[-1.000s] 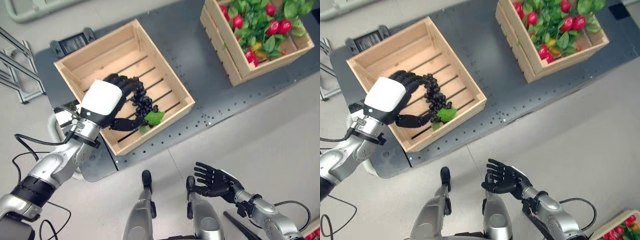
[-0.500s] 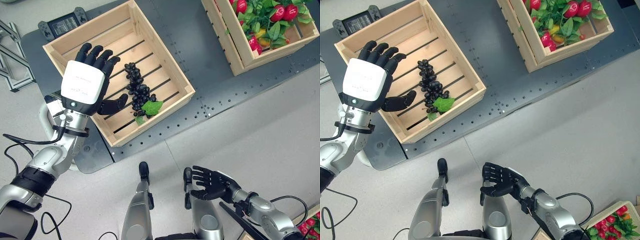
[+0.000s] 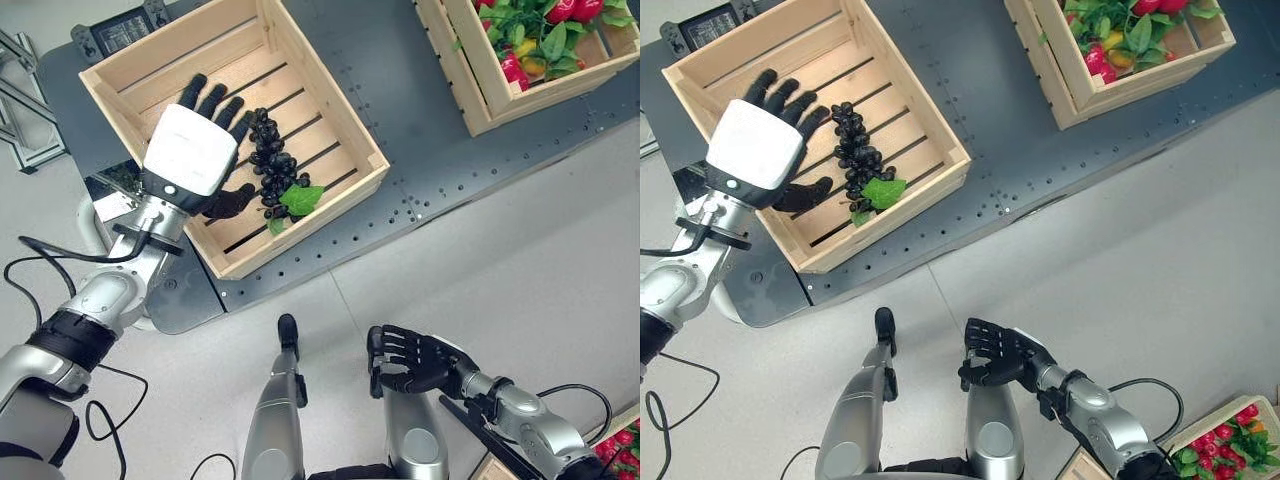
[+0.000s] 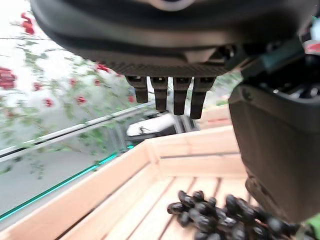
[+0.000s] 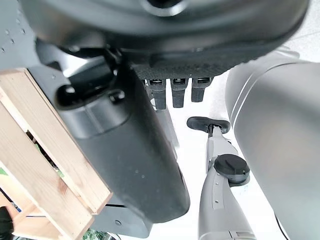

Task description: Pick up the fruits from the basket on one side to the basket on the other side

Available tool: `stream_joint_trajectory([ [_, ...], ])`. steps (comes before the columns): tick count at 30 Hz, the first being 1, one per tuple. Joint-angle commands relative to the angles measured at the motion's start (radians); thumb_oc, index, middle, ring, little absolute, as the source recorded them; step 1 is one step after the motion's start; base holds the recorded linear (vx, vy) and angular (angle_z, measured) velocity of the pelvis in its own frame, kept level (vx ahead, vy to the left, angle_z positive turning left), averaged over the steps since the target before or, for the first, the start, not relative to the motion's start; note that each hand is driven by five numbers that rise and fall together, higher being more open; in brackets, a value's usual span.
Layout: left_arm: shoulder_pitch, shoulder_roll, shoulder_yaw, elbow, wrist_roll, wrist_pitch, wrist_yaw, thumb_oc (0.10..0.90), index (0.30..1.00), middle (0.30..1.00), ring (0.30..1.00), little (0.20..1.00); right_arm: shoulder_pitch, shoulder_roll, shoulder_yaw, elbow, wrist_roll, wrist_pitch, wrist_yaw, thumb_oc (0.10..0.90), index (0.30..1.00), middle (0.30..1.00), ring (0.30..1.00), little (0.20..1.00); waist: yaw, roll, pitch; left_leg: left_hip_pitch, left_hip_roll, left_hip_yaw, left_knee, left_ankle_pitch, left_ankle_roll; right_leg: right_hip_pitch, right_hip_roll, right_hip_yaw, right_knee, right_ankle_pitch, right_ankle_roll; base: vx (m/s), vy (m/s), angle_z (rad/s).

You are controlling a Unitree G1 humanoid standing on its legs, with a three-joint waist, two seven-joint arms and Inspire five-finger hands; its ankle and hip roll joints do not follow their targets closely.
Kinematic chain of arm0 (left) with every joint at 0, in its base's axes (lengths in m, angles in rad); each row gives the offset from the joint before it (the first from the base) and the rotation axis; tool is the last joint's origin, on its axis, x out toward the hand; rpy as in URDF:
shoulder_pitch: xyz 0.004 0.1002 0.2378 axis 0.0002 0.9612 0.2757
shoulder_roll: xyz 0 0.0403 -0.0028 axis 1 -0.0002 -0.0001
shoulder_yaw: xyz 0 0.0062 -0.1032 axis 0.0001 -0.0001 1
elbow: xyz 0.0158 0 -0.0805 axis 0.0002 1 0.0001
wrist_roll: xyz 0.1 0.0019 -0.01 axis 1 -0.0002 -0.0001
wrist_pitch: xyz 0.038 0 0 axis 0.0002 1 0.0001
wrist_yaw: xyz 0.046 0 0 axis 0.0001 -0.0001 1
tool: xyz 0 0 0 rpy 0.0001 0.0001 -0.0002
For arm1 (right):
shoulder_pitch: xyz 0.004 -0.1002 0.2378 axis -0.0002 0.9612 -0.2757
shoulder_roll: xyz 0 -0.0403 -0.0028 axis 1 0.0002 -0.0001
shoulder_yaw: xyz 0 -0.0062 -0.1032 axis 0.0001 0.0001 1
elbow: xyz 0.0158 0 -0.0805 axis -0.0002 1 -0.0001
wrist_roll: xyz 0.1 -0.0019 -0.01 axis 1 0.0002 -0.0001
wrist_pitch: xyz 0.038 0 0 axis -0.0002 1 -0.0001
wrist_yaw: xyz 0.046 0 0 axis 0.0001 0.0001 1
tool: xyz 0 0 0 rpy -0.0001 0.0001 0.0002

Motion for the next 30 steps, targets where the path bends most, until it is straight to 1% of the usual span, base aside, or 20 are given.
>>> stream_joint_trajectory([
  [1, -0.146, 0.042, 0.054, 0.011, 0.037, 0.050, 0.033, 0.800, 0.900, 0.900, 0.900, 0.900, -0.005, -0.033, 0.020, -0.072, 0.013, -0.010, -0.004, 0.800, 0.900, 0.900, 0.900, 0.900, -0.026, 0.000, 0.001, -0.034, 0.035, 0.023, 0.218, -0.153, -0.047, -0.039, -0.009, 0.016, -0.033, 0.120, -0.006, 0.00, 0.014, -0.09],
  [3, -0.178, 0.030, 0.014, 0.036, 0.082, 0.056, 0.019, 0.800, 0.900, 0.900, 0.900, 0.900, -0.016, -0.028, 0.027, -0.064, 0.018, -0.013, -0.011, 0.800, 0.900, 0.900, 0.900, 0.900, -0.031, -0.002, 0.001, -0.044, 0.034, 0.027, 0.222, -0.154, -0.046, -0.050, -0.007, 0.021, -0.030, 0.122, -0.005, 0.00, 0.009, -0.08],
  [6, -0.208, 0.015, -0.018, 0.054, 0.104, 0.072, 0.017, 0.800, 0.900, 0.900, 0.900, 0.900, -0.031, -0.021, 0.037, -0.060, 0.023, -0.013, -0.021, 0.800, 0.900, 0.900, 0.900, 0.900, -0.033, -0.008, 0.001, -0.054, 0.033, 0.029, 0.225, -0.154, -0.045, -0.060, -0.005, 0.024, -0.030, 0.125, -0.004, 0.00, 0.000, 0.00],
  [9, -0.250, -0.022, -0.072, 0.093, 0.167, 0.041, 0.031, 0.800, 0.900, 0.900, 0.900, 0.900, -0.052, -0.012, 0.063, -0.057, 0.034, -0.016, -0.034, 0.800, 0.900, 0.900, 0.900, 0.900, -0.040, -0.017, 0.001, -0.061, 0.033, 0.038, 0.225, -0.158, -0.042, -0.069, 0.002, 0.030, -0.036, 0.130, -0.003, -0.01, -0.010, -0.03],
  [12, -0.272, -0.045, -0.108, 0.100, 0.225, 0.005, -0.007, 0.800, 0.900, 0.900, 0.900, 0.900, -0.065, 0.000, 0.077, -0.058, 0.038, -0.015, -0.046, 0.800, 0.900, 0.900, 0.900, 0.900, -0.042, -0.022, 0.001, -0.062, 0.032, 0.043, 0.224, -0.159, -0.040, -0.071, 0.005, 0.030, -0.038, 0.133, 0.000, 0.00, 0.000, 0.00],
  [16, -0.285, -0.073, -0.136, 0.131, 0.270, -0.010, -0.042, 0.800, 0.900, 0.900, 0.900, 0.900, -0.081, 0.009, 0.092, -0.048, 0.040, -0.017, -0.056, 0.800, 0.900, 0.900, 0.900, 0.900, -0.044, -0.025, 0.001, -0.063, 0.035, 0.050, 0.225, -0.159, -0.041, -0.069, 0.007, 0.029, -0.045, 0.138, 0.002, 0.00, 0.000, 0.00],
  [18, -0.300, -0.077, -0.159, 0.142, 0.265, 0.001, -0.062, 0.800, 0.900, 0.900, 0.900, 0.900, -0.087, 0.009, 0.100, -0.049, 0.043, -0.018, -0.062, 0.800, 0.900, 0.900, 0.900, 0.900, -0.047, -0.024, 0.001, -0.065, 0.035, 0.051, 0.227, -0.161, -0.042, -0.069, 0.007, 0.031, -0.049, 0.139, 0.003, 0.00, -0.004, -0.03],
  [23, -0.320, -0.091, -0.171, 0.169, 0.295, 0.002, -0.077, 0.800, 0.900, 0.900, 0.900, 0.900, -0.095, 0.012, 0.102, -0.042, 0.042, -0.023, -0.062, 0.800, 0.900, 0.900, 0.900, 0.900, -0.049, -0.025, 0.001, -0.068, 0.036, 0.056, 0.227, -0.161, -0.042, -0.070, 0.009, 0.028, -0.053, 0.139, 0.001, 0.00, 0.000, 0.00],
  [26, -0.326, -0.100, -0.180, 0.179, 0.317, 0.006, -0.118, 0.800, 0.900, 0.900, 0.900, 0.900, -0.096, 0.015, 0.102, -0.036, 0.048, -0.032, -0.060, 0.800, 0.900, 0.900, 0.900, 0.900, -0.050, -0.026, 0.001, -0.073, 0.036, 0.055, 0.229, -0.162, -0.042, -0.077, 0.009, 0.025, -0.049, 0.139, 0.001, 0.00, 0.000, 0.00],
  [28, -0.328, -0.106, -0.190, 0.183, 0.331, 0.031, -0.177, 0.800, 0.900, 0.900, 0.900, 0.900, -0.102, 0.016, 0.106, -0.035, 0.054, -0.032, -0.069, 0.800, 0.900, 0.900, 0.900, 0.900, -0.048, -0.027, 0.001, -0.074, 0.035, 0.055, 0.227, -0.162, -0.042, -0.078, 0.007, 0.022, -0.050, 0.140, 0.001, 0.00, 0.000, 0.00],
  [30, -0.323, -0.107, -0.194, 0.185, 0.333, 0.052, -0.198, 0.800, 0.900, 0.900, 0.900, 0.900, -0.105, 0.016, 0.110, -0.038, 0.059, -0.031, -0.078, 0.800, 0.900, 0.900, 0.900, 0.900, -0.047, -0.028, 0.001, -0.072, 0.034, 0.055, 0.224, -0.161, -0.042, -0.076, 0.007, 0.020, -0.054, 0.142, 0.002, 0.00, 0.000, 0.00],
])
